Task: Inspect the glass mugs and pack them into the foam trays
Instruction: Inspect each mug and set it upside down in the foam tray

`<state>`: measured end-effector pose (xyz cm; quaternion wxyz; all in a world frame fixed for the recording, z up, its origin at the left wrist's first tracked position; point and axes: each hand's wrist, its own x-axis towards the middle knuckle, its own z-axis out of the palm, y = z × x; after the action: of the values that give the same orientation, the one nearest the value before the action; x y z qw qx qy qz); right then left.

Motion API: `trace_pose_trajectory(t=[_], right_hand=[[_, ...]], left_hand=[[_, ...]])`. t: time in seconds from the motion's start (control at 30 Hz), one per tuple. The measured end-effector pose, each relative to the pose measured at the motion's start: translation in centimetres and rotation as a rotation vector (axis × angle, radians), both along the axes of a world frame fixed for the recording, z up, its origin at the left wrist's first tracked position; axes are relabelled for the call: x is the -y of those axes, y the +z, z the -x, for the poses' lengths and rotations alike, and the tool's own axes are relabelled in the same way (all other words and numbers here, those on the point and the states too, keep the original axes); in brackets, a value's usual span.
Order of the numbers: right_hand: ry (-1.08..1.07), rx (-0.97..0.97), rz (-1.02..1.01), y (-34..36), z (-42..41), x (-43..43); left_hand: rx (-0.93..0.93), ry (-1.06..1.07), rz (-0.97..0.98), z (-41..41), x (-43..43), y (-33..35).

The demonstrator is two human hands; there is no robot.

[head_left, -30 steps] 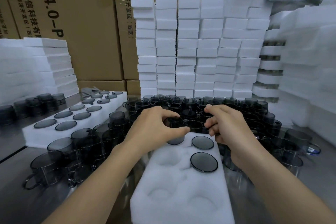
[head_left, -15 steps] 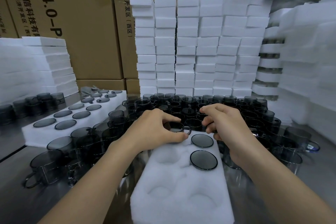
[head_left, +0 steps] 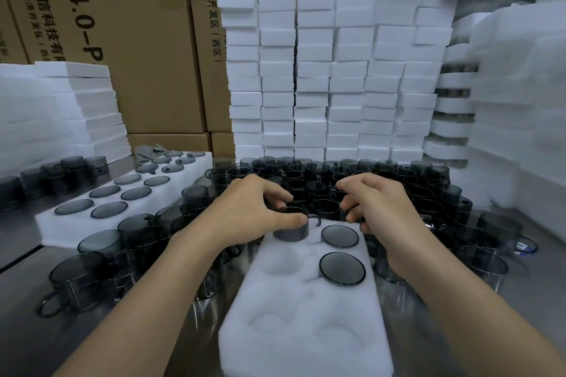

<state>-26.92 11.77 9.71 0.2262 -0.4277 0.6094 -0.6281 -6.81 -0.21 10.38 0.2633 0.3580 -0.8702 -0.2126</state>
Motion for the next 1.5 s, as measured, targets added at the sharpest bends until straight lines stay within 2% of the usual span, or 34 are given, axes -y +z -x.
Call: trace_pose_trajectory(t=[0.47, 0.57, 0.67, 0.7, 0.73, 0.8, 0.9, 0.97, 1.13, 1.3, 1.5], right_hand=[[-0.001, -0.040, -0.014, -0.5, -0.5, 0.2], [-0.001, -0.050, -0.010, -0.6, -0.5, 0.2], [-0.001, -0.051, -0.004, -0.6, -0.2, 0.3], [0.001, -0.049, 0.000, -0.6, -0.2, 0.3], [0.002, -0.048, 0.003, -0.6, -0.2, 0.2], [0.009, -0.053, 0.007, -0.7, -0.2, 0.2], [0.019, -0.066, 0.009, -0.7, -0.2, 0.2], [0.020, -0.061, 0.017, -0.7, -0.1, 0.2], [0.015, -0.045, 0.032, -0.6, 0.2, 0.4], [0.027, -0.044, 0.044, -0.7, 0.2, 0.5], [0.020, -0.049, 0.053, -0.5, 0.4, 0.4]], left_hand=[[0.101, -0.017, -0.066, 0.2, -0.6, -0.1], [0.099, 0.106, 0.078, 0.1, -1.0, -0.1], [-0.143, 0.351, 0.287, -0.3, -0.4, 0.3], [-0.154, 0.434, 0.358, -0.5, 0.0, 0.3], [-0.104, 0.506, 0.388, -0.7, 0.5, 0.1], [0.069, 0.583, 0.320, -1.3, 1.6, -0.6], [0.283, 0.555, 0.195, -1.6, 2.5, -1.8], [0.314, 0.550, 0.185, -1.5, 2.6, -2.2], [0.160, 0.600, 0.230, -1.4, 2.7, -1.7], [0.049, 0.578, 0.210, -1.3, 3.1, -1.5], [-0.188, 0.540, 0.156, -1.2, 3.2, -1.3]])
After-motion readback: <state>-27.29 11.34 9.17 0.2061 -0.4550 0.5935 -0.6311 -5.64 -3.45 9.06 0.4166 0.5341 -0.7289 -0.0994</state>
